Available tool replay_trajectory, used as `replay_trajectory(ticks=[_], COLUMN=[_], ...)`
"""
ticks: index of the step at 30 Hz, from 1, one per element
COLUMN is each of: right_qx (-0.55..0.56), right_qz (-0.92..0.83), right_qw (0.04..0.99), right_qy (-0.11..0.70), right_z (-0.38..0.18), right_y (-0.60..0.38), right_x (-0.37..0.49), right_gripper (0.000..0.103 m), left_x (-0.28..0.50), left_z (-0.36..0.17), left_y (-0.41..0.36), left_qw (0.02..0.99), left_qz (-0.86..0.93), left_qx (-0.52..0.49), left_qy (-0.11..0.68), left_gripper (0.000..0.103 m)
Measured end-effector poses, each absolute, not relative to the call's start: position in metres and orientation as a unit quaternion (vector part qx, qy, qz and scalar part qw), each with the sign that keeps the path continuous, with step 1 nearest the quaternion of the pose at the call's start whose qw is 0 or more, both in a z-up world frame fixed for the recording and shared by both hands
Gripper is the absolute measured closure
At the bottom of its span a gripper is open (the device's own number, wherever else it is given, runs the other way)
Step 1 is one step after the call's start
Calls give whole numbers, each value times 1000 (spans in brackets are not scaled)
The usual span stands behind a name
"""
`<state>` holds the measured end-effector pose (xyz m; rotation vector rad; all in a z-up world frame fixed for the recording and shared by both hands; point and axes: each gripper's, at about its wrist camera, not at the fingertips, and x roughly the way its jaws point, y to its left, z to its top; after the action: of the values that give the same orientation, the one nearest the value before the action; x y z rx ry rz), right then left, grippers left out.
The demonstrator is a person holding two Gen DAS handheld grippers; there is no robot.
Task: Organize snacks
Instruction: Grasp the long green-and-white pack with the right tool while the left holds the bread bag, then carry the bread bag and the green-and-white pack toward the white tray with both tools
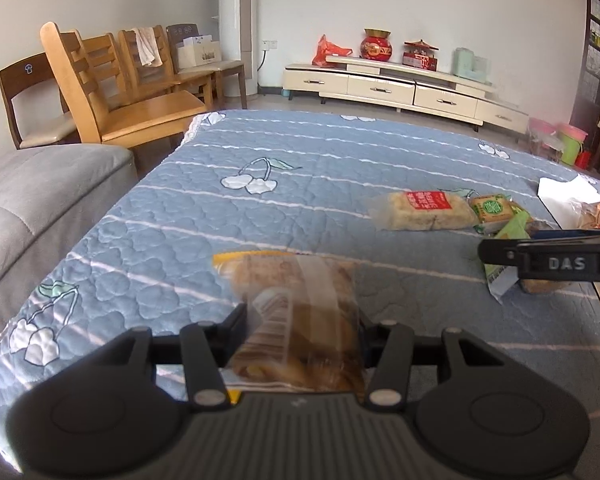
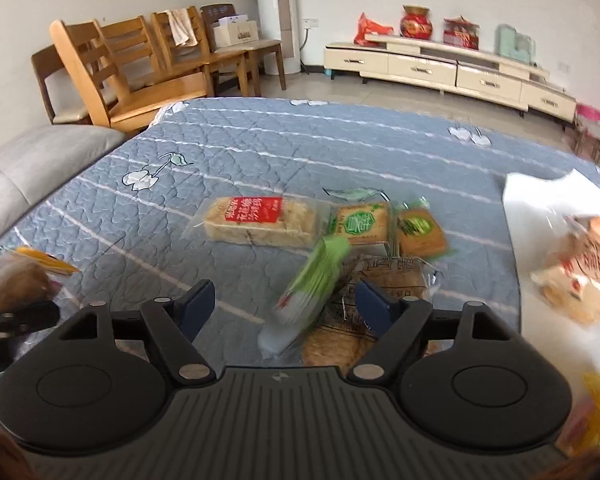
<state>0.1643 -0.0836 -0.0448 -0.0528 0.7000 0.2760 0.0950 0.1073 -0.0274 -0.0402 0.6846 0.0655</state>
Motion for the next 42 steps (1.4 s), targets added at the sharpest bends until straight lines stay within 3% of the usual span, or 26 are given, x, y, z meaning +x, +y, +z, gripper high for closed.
replay_trajectory(ticks=[1,2,8,10,31,42], right_qx=[-26,-24,-83,-96,-27,-8], right_qz=[144,152,134,122,142,110], right_qw=[927,923,922,923,944,953], right_qy=[346,352,353,351,296,281], right_z=[-45,-46,-57,-57,29,43], right_y=[-82,-78,-53,-53,-104,-141], right_x=[167,169,177,176,69,20], right_gripper=[31,61,58,80,80,80], left_x=[94,94,93,92,61,44], left_z=[-28,-28,-29,-28,22,33], left_y=[108,110,113,113,71,42], left_qw=[942,942,942,942,960,963], left_qz=[31,30,30,32,11,-21], left_qx=[-22,-25,-30,-31,-11,1], left_qy=[334,333,333,332,280,267], left_gripper=[53,53,53,53,53,53])
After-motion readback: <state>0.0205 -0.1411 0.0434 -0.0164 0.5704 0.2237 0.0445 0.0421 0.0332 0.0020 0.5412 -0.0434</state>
